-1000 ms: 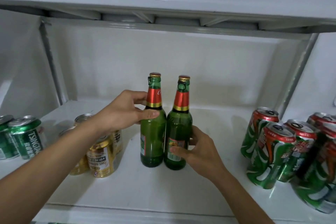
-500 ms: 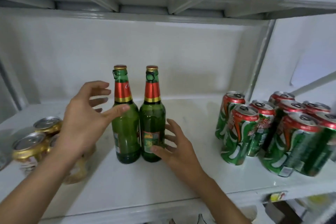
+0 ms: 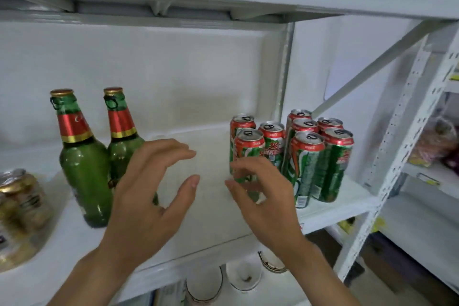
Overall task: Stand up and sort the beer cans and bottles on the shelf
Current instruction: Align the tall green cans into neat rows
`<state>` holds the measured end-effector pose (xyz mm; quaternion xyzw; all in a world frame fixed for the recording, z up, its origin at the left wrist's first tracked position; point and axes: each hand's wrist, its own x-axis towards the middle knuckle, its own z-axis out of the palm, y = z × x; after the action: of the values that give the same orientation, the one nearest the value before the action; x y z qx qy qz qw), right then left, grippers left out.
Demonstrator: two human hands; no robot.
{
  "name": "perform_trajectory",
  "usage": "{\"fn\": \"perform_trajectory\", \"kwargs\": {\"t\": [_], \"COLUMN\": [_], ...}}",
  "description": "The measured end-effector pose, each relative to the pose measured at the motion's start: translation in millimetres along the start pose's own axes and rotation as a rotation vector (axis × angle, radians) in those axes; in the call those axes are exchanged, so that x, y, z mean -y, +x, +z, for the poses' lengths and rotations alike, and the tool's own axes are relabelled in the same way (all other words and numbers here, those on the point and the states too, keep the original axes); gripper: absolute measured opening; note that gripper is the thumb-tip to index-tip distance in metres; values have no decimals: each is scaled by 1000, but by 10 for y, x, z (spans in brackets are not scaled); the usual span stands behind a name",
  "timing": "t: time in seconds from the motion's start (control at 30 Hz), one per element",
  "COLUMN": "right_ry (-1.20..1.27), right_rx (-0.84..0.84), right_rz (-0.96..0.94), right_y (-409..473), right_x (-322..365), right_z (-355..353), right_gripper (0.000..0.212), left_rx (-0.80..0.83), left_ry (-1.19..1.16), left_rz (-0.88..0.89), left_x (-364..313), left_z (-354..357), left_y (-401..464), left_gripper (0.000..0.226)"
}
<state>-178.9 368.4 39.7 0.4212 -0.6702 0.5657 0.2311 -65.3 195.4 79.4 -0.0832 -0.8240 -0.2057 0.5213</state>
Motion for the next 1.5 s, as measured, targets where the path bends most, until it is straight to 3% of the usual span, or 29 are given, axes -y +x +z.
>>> {"fn": "perform_trajectory", "kwargs": {"t": [0.23,0.47,0.9,1.07,1.33,1.5], "right_ry": [-44,-42,102,138,179,161], "right_rx": [-115,-116,7,97,225,231], "right_rz": [44,138,407,488,516,478], "right_y": [-225,-143,143,30,-59,-120], "right_x": [-314,-652,-1343,-1519,-1794,-1900], "right_z": [-1280,-1891,-1942,-1927,-1966,-1868], "right_gripper": [25,34,60,67,77,78], "left_rx": [69,55,4,71,-7,-4], "left_ry": [-152,-157,-181,-158,-56,4], "left_rz": [-163,-245,-446,-572,-790,-812], "left_x": [-948,-1248,-1143,-1216,-1216,-1194], "left_z": [999,1534,1991,2203,2595,2653], "left_y": [-20,145,88,-136,-430,-458], "left_gripper": [29,35,50,77,88,87]}}
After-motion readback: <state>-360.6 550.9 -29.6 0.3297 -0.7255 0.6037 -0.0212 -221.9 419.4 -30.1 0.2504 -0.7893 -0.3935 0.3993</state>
